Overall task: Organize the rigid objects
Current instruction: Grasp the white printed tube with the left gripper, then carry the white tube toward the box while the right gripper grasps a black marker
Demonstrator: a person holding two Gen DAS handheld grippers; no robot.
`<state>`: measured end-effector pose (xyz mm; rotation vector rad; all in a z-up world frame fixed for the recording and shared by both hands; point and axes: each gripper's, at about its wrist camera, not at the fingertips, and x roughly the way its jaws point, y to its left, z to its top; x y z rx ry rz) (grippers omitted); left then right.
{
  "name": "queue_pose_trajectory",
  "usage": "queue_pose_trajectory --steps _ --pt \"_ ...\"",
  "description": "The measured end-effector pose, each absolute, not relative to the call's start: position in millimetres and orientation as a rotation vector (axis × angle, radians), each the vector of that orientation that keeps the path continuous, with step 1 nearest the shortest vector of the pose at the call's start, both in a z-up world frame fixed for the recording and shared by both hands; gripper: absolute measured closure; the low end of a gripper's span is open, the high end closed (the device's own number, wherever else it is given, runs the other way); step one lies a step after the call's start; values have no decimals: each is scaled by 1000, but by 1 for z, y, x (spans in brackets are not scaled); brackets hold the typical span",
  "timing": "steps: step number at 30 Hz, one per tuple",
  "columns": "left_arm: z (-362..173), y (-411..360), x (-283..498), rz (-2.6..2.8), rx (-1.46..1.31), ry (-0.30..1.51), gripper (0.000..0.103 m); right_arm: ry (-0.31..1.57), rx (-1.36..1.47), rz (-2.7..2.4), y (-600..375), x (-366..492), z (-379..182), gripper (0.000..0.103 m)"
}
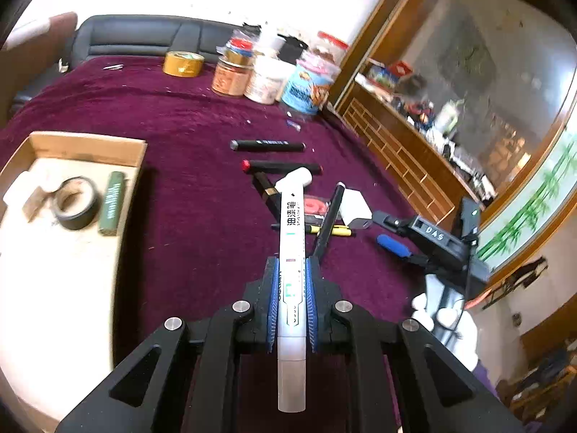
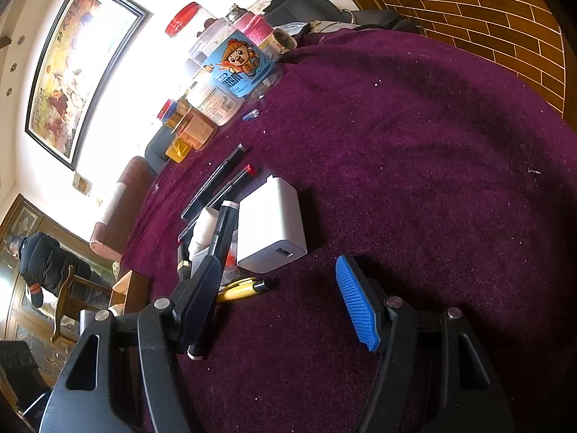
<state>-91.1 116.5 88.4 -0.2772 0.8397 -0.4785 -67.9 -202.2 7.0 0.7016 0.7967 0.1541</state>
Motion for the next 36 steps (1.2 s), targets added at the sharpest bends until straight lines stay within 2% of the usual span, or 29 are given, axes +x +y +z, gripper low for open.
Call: queue_pose_trajectory --steps 8,15,25,26,27,28,32,34,35,36 --pt "100 176 -116 -441 -362 768 92 865 518 72 -175 -71 20 37" --pt "97 225 -122 -396 -439 731 92 883 491 140 -141 -78 31 37" --pt "88 254 -125 -370 -488 711 92 971 408 153 -94 -56 28 37" --pt "88 256 -126 -368 -489 709 92 981 390 114 -91 -52 25 40" --pt "88 258 -126 -366 -489 708 92 977 381 76 -90 -50 24 48" --pt "87 259 -127 -365 -490 709 92 968 385 52 -91 -47 24 51" --pt "84 265 -127 -360 -499 719 92 944 386 -5 -91 -35 25 54" --pt "83 264 -126 -358 -502 725 92 951 329 -33 -85 -30 23 68" --pt "83 264 -126 -358 -501 726 92 956 312 -42 -83 -29 23 82" --pt "83 264 -126 -356 -500 726 92 963 316 -34 -84 -28 21 83"
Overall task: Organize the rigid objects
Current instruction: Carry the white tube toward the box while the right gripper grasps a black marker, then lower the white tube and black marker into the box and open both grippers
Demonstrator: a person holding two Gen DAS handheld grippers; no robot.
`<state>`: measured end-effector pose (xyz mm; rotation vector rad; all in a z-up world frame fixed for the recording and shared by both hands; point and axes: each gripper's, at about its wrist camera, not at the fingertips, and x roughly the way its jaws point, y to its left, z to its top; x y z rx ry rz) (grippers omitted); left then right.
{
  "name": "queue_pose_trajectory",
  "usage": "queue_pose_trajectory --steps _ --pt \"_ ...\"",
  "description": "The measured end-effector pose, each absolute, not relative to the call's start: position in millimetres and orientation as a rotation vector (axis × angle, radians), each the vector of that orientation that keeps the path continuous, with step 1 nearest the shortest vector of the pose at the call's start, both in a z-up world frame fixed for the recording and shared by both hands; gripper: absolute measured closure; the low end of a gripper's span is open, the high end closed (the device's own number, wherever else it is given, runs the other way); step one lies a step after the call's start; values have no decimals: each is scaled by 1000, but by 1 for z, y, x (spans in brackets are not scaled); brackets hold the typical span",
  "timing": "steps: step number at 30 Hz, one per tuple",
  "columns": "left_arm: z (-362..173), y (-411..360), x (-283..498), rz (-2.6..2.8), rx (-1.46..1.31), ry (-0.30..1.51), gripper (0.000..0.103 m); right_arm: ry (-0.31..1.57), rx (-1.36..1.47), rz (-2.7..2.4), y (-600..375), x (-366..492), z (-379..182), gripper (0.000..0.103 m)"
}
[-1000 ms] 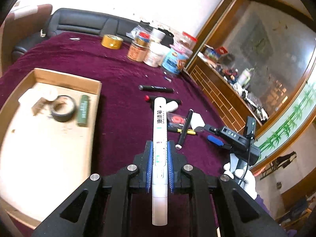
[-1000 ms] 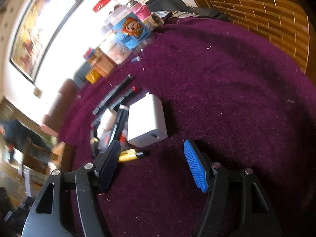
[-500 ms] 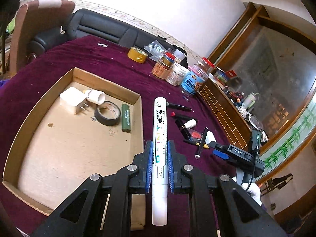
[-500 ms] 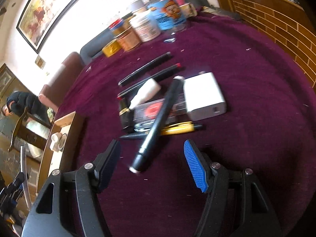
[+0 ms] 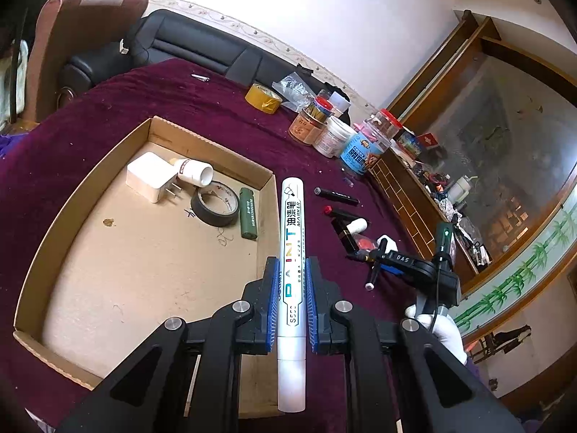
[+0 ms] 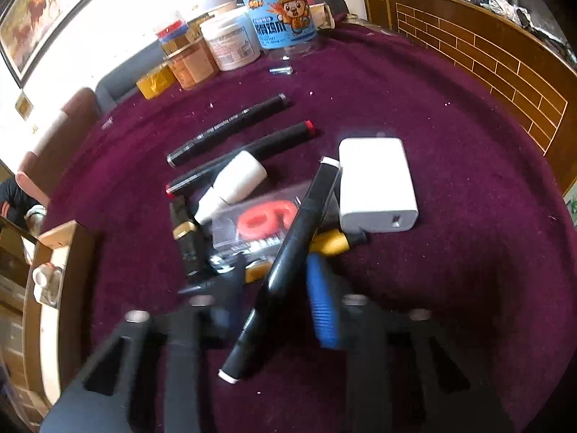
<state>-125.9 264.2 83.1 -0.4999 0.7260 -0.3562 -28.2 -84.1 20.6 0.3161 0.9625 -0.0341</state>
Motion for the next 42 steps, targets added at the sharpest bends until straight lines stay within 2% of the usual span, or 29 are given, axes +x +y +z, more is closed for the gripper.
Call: queue_pose_trajectory --steps 5,17,31,38,42 --pt "84 266 -126 -341 -497 731 92 950 455 39 -100 -37 17 91" --pt "63 296 -122 -220 -532 811 92 929 658 259 -104 -67 30 91" --pt "16 323 -57 -68 -484 1053 92 1030 619 558 5 -65 44 90" --pt "19 328 -48 -48 -473 1044 90 1091 551 663 68 -63 45 90" --pt "36 329 -62 -65 -470 985 81 1116 477 708 106 -57 44 90"
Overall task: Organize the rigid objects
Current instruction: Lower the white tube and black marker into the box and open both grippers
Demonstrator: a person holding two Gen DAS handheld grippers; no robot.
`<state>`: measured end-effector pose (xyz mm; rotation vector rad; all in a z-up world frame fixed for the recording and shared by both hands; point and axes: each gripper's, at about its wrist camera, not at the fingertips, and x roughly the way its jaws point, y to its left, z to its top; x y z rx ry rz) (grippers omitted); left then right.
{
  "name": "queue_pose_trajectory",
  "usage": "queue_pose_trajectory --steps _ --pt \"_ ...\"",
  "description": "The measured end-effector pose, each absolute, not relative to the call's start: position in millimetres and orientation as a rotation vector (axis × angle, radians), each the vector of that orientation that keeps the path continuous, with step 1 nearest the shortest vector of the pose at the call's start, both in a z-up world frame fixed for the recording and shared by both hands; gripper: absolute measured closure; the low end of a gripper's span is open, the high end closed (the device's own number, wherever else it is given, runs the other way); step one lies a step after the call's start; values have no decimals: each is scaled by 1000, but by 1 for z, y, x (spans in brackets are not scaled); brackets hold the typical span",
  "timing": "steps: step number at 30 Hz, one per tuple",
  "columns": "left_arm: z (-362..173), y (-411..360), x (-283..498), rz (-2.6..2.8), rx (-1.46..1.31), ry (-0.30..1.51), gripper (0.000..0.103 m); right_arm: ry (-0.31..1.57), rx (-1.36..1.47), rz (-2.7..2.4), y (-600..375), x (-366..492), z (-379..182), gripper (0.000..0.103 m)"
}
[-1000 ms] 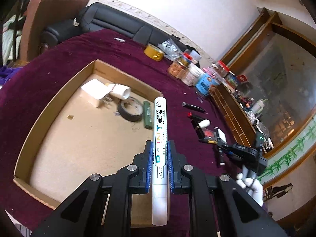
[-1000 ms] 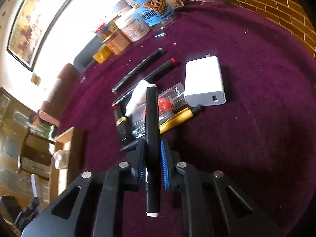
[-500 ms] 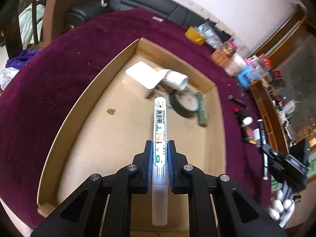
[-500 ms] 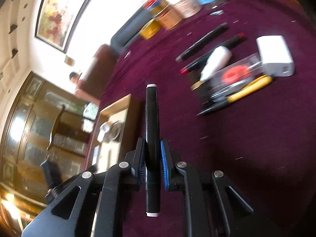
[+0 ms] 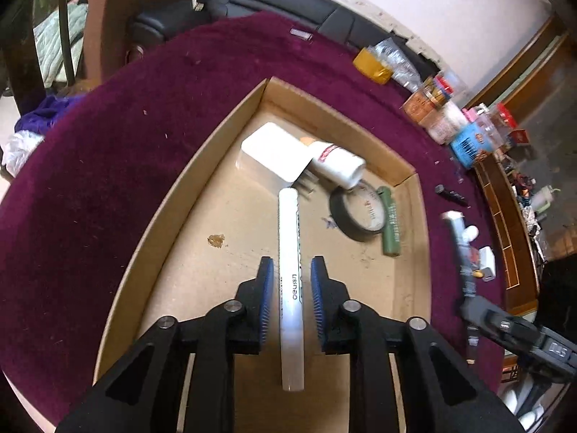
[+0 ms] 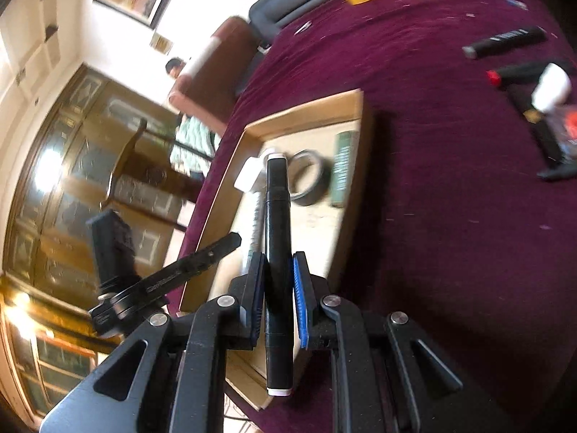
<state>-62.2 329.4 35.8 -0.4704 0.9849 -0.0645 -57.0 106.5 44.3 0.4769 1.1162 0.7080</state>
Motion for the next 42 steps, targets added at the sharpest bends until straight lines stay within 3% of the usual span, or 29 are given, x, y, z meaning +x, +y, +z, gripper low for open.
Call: queue_pose_trajectory --steps 3,7,9,23,28,35,37,42 --pt "47 336 -78 -56 -494 937 68 1138 421 729 131 -54 40 90" --pt "55 347 -94 -34 -512 890 67 1168 357 734 154 -51 29 90" --pt "56 352 -101 -19 -519 873 61 1187 339 726 162 -49 22 90" --pt "48 357 -114 -20 -561 870 59 1182 210 616 185 -40 13 88" --pt "48 354 -115 -27 -552 876 50 1168 173 607 186 -40 14 86" --pt "52 340 -115 -41 -496 887 50 1045 189 596 150 -51 43 86" --pt "54 331 -115 -30 -453 885 49 979 163 558 132 -57 57 83" --pt "73 297 -125 82 -264 809 49 721 15 353 87 -85 86 42"
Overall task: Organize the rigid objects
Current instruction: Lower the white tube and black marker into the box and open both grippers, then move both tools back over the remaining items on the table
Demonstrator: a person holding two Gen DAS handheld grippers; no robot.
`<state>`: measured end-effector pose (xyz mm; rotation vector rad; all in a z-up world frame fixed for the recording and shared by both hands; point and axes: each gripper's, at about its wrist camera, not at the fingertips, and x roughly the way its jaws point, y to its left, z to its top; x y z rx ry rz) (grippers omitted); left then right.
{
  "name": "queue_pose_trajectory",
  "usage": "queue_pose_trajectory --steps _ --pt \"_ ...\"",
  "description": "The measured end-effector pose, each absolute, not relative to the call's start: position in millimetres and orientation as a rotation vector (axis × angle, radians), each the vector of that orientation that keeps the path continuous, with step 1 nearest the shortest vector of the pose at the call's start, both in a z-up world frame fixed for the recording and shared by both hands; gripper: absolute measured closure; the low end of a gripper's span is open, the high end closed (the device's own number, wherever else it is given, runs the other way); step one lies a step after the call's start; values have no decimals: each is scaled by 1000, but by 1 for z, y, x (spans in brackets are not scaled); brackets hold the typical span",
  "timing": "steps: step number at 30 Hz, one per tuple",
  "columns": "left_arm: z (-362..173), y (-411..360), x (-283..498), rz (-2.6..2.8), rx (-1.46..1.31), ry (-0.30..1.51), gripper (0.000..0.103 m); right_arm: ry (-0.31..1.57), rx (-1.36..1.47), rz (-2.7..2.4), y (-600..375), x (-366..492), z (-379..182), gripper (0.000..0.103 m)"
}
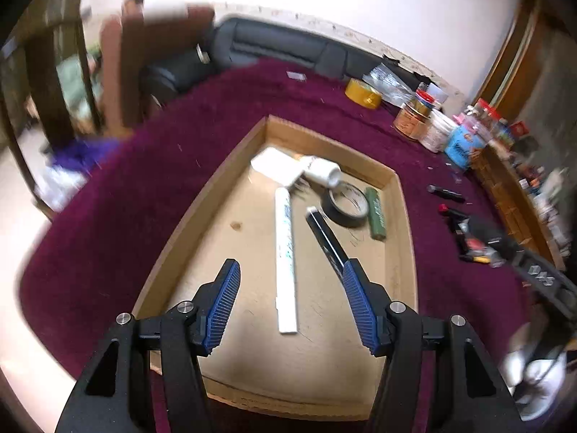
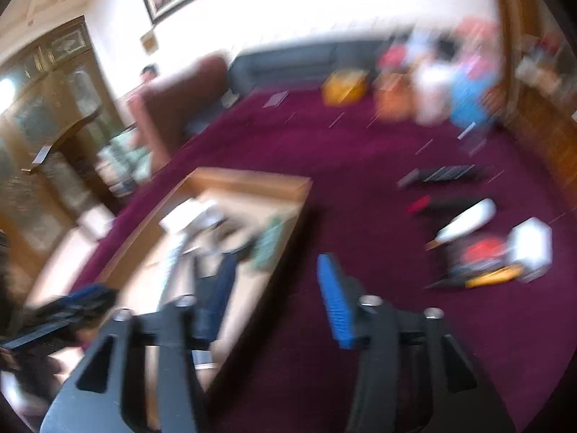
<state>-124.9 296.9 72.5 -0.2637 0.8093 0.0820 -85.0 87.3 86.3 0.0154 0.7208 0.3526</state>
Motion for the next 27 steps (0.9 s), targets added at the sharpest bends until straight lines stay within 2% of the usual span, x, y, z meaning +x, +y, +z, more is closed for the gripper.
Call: queue_pose_trajectory --steps 1,2,3,5,13,27 --pt "79 287 -129 125 -198 773 49 640 -40 269 78 -95 91 37" --pt "83 279 -132 148 -150 746 47 570 -87 191 69 -103 93 26" --pt "87 271 -135 167 -108 720 40 531 -111 143 61 -109 95 19" --pt "92 258 -141 199 -42 679 35 503 -127 87 45 -113 94 19" --pt "92 208 -143 197 114 671 35 649 16 25 -29 -102 64 20" --pt "84 163 -140 132 184 748 35 668 165 -50 -100 -112 61 20"
